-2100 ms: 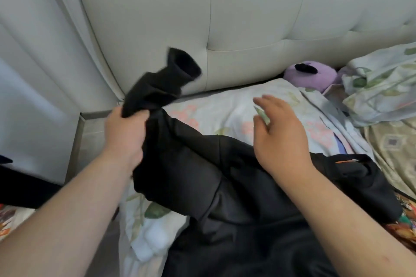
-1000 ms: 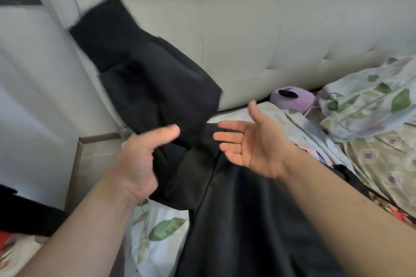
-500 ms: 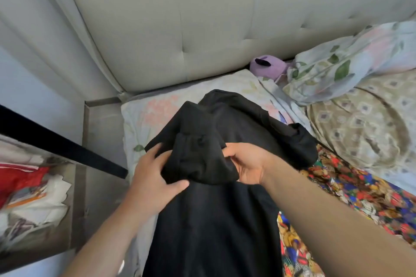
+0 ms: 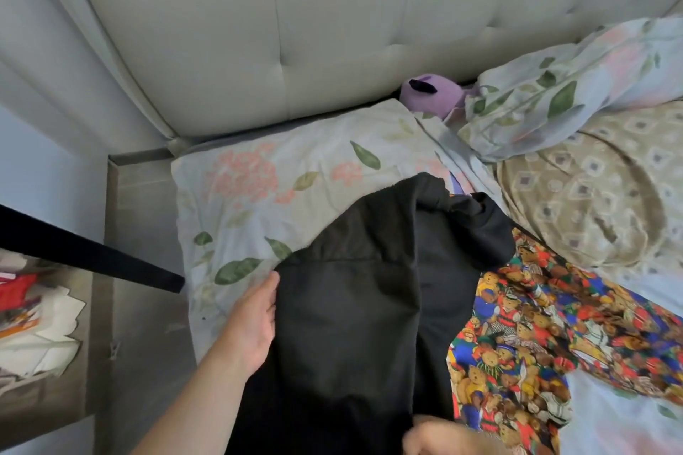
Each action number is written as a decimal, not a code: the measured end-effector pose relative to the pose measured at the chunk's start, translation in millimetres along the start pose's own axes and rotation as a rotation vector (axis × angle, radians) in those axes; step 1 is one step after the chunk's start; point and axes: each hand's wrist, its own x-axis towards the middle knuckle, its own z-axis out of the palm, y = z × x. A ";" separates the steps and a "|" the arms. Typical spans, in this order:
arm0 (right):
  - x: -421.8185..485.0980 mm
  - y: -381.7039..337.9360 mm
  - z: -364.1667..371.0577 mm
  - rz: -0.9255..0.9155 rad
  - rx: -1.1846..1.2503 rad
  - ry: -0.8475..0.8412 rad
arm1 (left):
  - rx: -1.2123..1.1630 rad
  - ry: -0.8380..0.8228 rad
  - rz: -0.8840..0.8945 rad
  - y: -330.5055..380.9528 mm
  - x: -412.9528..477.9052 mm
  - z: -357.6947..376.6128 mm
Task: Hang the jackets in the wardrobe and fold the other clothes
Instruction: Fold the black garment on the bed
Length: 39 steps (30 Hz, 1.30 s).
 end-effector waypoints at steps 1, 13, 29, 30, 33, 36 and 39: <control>-0.1 -0.8 1.7 0.047 -0.009 0.052 | 0.052 -0.028 -0.016 3.7 2.9 0.1; 48.5 -205.4 36.8 -0.517 -0.182 0.687 | -0.108 0.054 -0.178 26.4 30.8 9.7; 89.6 -276.4 73.9 -0.541 -0.393 0.469 | -0.215 -0.073 -0.023 46.5 42.9 -10.0; 92.3 -270.8 72.2 -0.531 -0.397 0.467 | -0.211 -0.065 -0.038 46.6 44.8 -9.5; 95.0 -252.0 62.4 -0.465 -0.359 0.447 | -0.147 -0.068 -0.034 43.3 49.6 -5.6; 94.4 -210.4 43.8 -0.329 -0.263 0.344 | -0.104 -0.092 -0.029 35.0 47.0 -0.4; 86.8 -134.7 25.6 -0.162 -0.225 0.312 | -0.141 -0.018 -0.047 30.4 42.4 5.1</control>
